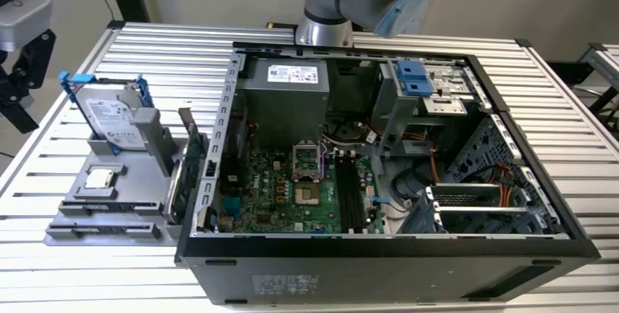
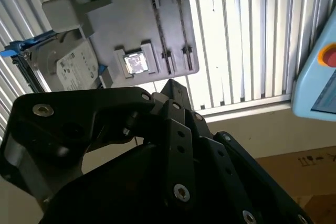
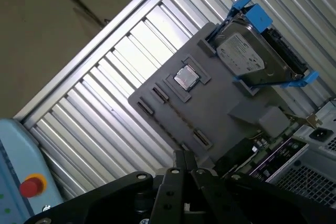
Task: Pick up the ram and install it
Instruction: 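Pick up the ram and move it above insertion slot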
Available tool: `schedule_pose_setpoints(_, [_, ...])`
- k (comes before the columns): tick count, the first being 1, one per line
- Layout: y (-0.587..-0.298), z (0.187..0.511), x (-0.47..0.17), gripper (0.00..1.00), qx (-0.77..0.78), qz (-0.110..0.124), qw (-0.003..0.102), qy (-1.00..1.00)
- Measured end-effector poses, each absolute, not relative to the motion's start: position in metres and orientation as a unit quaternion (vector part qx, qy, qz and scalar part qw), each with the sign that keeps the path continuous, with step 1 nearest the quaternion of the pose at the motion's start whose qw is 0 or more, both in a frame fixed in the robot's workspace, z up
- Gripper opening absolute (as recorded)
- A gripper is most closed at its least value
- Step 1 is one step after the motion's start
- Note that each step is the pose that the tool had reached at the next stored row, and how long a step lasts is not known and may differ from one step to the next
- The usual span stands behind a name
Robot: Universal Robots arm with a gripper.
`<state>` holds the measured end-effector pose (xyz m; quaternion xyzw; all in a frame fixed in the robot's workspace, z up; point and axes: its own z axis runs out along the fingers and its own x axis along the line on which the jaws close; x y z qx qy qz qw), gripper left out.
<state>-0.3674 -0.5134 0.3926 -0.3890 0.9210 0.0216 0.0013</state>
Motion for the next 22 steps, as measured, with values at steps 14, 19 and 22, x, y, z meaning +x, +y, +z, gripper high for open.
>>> schedule_pose_setpoints(14, [-0.5134,0.3927,-0.3685,0.0,-0.44,0.022,0.0,0.898])
schedule_pose_setpoints(19, [-0.5134,0.3927,-0.3689,0.0,-0.457,0.022,0.0,0.889])
schedule_pose_setpoints(22, [-0.5134,0.3925,-0.369,0.0,-0.472,0.022,-0.001,0.882])
